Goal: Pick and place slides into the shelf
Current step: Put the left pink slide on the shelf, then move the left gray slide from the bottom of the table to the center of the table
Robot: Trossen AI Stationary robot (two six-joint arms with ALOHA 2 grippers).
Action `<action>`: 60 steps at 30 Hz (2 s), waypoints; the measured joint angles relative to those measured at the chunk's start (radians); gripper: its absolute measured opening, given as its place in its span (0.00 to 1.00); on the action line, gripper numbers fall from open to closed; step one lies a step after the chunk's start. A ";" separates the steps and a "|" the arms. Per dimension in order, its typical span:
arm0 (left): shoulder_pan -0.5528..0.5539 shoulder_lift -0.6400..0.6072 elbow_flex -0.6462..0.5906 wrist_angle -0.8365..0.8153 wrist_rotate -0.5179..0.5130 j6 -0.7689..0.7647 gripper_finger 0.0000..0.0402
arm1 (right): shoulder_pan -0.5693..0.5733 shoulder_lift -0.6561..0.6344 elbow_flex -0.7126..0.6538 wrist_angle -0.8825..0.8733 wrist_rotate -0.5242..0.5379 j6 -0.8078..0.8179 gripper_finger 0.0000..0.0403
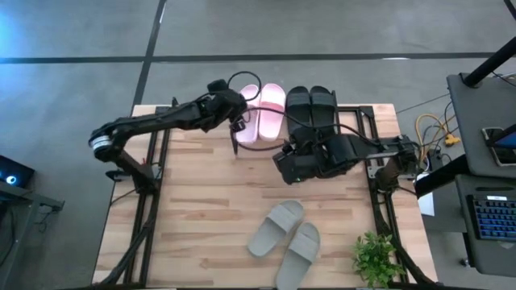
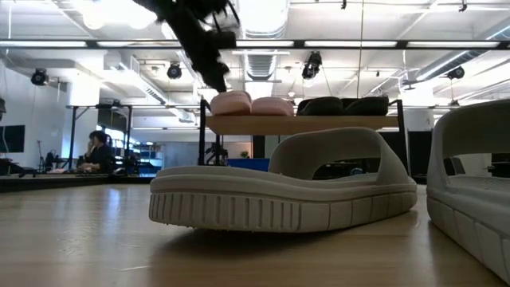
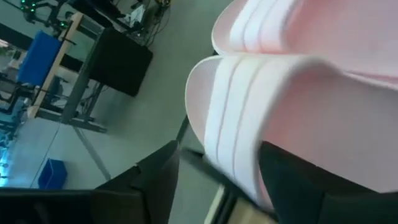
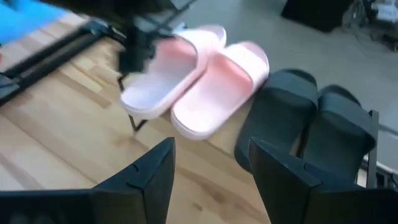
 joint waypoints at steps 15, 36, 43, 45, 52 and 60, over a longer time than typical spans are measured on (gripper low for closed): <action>-0.168 -0.520 -0.078 -0.326 0.304 -0.591 0.52 | -0.470 0.014 -0.252 0.642 -0.470 -0.565 0.07; -0.203 -0.834 -0.371 -0.296 0.306 -0.830 0.52 | -0.595 0.108 -0.395 0.829 -0.647 -0.511 0.03; -0.203 -0.812 -0.371 -0.281 0.308 -0.828 0.52 | -0.564 0.072 -0.283 0.798 -0.606 -0.532 0.03; -0.203 -0.802 -0.371 -0.265 0.327 -0.828 0.52 | -0.555 0.076 -0.256 0.706 -0.649 -0.537 0.03; -0.204 -0.757 -0.380 -0.278 0.350 -0.768 0.52 | -0.334 0.056 -0.179 0.243 -0.681 -0.619 0.03; -0.204 -0.671 -0.383 -0.280 0.350 -0.589 0.52 | 0.046 0.055 -0.188 0.048 -0.655 -0.271 0.10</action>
